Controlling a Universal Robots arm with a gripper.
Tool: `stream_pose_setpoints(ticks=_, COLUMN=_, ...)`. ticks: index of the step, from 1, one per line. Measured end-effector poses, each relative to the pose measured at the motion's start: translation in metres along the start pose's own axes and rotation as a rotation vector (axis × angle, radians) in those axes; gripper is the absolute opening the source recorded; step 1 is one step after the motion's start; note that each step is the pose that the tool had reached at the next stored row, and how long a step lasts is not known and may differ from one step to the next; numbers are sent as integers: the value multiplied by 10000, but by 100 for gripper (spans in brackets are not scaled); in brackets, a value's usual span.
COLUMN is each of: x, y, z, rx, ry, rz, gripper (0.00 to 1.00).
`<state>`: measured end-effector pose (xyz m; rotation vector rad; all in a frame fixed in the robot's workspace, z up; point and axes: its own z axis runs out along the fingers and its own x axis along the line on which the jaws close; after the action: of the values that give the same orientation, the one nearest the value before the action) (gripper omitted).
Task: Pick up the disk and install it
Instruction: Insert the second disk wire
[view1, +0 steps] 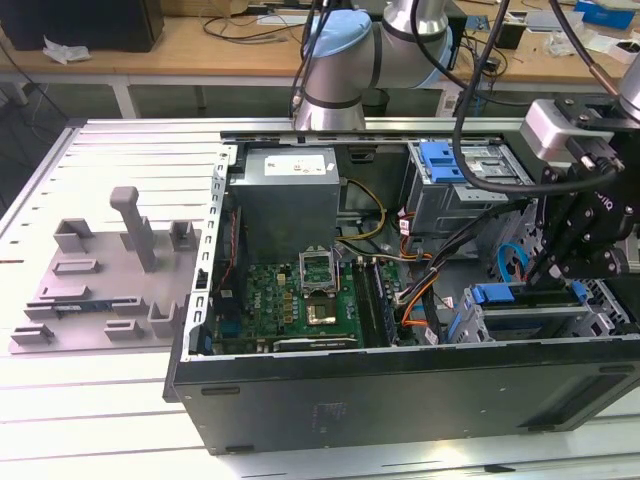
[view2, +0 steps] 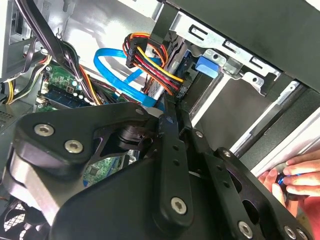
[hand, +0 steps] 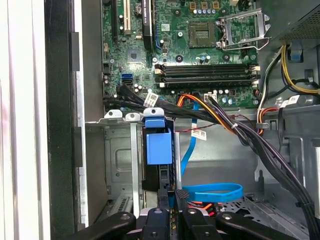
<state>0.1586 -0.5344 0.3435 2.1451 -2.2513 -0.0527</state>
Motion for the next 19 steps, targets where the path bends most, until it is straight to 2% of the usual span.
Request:
stream_pose_setpoints(ticks=10, x=0, y=-2, z=48, rx=19, ry=2, rz=-23, gripper=17)
stream_pose_setpoints(ticks=19, x=1, y=3, z=76, rx=78, ry=-4, rz=-33, gripper=17)
